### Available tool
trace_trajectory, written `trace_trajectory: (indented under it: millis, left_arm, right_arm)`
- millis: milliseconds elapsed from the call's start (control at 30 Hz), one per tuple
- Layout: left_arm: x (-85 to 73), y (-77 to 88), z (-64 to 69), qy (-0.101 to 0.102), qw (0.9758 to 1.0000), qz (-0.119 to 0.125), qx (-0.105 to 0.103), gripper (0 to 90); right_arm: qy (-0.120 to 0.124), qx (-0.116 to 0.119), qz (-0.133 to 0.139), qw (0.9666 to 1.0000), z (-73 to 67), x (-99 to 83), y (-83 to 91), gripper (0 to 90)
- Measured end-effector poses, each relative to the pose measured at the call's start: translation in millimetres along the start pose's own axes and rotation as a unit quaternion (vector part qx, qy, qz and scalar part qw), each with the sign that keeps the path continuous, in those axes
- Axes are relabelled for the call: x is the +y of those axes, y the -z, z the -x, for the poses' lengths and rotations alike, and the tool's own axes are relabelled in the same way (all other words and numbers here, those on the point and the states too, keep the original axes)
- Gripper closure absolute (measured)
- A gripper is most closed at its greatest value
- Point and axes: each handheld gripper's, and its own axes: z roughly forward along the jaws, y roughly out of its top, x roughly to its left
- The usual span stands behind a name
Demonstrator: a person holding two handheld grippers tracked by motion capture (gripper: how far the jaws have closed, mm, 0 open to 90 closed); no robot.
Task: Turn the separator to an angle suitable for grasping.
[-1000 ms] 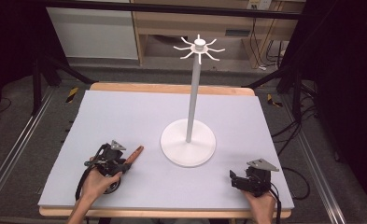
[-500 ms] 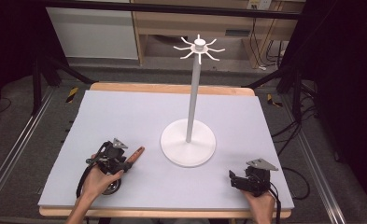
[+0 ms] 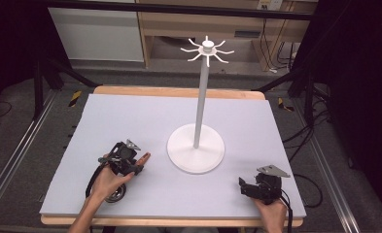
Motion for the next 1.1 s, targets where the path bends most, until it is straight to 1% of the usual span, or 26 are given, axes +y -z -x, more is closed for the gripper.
trace_trajectory:
  millis: [33,100,233,267,300,333,400,467,533,567,633,733,833,867,900,1000,1033,1100]
  left_arm:
    - [-0.4,-0.6,-1.0,0.0,1.0,-0.003,0.0,61.0]
    - [-1.0,-0.3,-2.6,0.004,1.0,-0.001,-0.004,61.8]
    - [0.3,-0.5,-3.4,0.0,1.0,-0.008,-0.005,62.9]
    - [1.3,-0.8,-3.5,-0.003,0.9999,-0.011,-0.005,62.9]
    - [2.1,-1.1,-3.2,-0.001,0.9999,-0.013,-0.005,62.7]
    - [3.1,-1.1,-2.9,-0.003,0.9998,-0.019,-0.004,62.6]
    - [4.3,-1.3,-2.2,-0.007,0.9997,-0.023,0.001,62.5]
    - [5.2,-1.8,-0.9,-0.003,0.9997,-0.026,0.002,62.5]
    - [6.2,-1.6,-2.3,-0.004,0.9995,-0.031,0.0,62.4]
    - [6.5,-2.0,-2.2,0.001,0.9996,-0.03,-0.002,62.5]
    - [6.9,-2.0,-2.4,0.001,0.9995,-0.032,-0.001,62.6]
    - [7.0,-1.6,-3.0,0.005,0.9994,-0.033,-0.002,64.0]
    - [8.2,-1.5,-3.3,0.01,0.9992,-0.038,-0.002,65.0]
    - [9.0,-1.9,-2.8,0.015,0.9991,-0.039,0.0,65.3]
    - [9.7,-1.9,-3.0,0.016,0.999,-0.041,0.0,65.8]
    - [11.6,-2.0,-4.2,0.018,0.9987,-0.048,-0.002,66.8]
    - [11.7,-2.0,-4.2,0.017,0.9987,-0.048,-0.002,67.1]
    - [11.7,-2.0,-4.0,0.015,0.9987,-0.048,-0.001,67.2]
  right_arm:
    - [0.001,0.0,-0.001,1.0,0.1,0.0,-0.1,12.8]
    - [0.001,0.0,-0.001,1.0,0.0,0.0,-0.1,12.8]
    - [-0.001,0.0,-0.001,1.0,-0.2,0.1,-0.4,12.8]
    - [0.001,0.0,-0.001,1.0,0.3,0.0,-0.5,12.8]
    - [0.001,0.001,-0.002,1.0,0.2,0.0,-0.7,12.8]
    - [-0.002,0.002,-0.003,1.0,-0.2,-0.1,-0.8,12.7]
    - [-0.002,0.004,-0.004,1.0,-0.3,-0.1,-0.9,12.7]
    - [-0.002,0.005,-0.004,1.0,-0.3,-0.1,-0.8,12.7]
    - [-0.002,0.004,-0.004,1.0,-0.3,-0.1,-0.9,12.7]
    - [-0.001,0.005,-0.004,1.0,-0.3,-0.1,-1.1,12.7]
    - [0.001,0.005,-0.006,1.0,-0.2,0.1,-1.3,12.7]
    - [0.003,0.004,-0.006,1.0,0.5,0.2,-1.6,12.7]
    - [-0.004,0.005,-0.009,0.9999,0.4,0.1,-1.9,12.5]
    - [0.001,0.005,-0.008,1.0,1.2,0.1,-2.0,12.5]
    - [0.0,0.005,-0.008,1.0,1.2,0.0,-1.9,12.5]
    - [0.0,0.005,-0.008,1.0,1.2,-0.1,-1.7,12.5]
    - [-0.002,0.005,-0.008,0.9999,0.9,-0.2,-1.6,12.5]
    - [0.001,0.006,-0.008,0.9999,1.6,-0.2,-1.7,12.5]
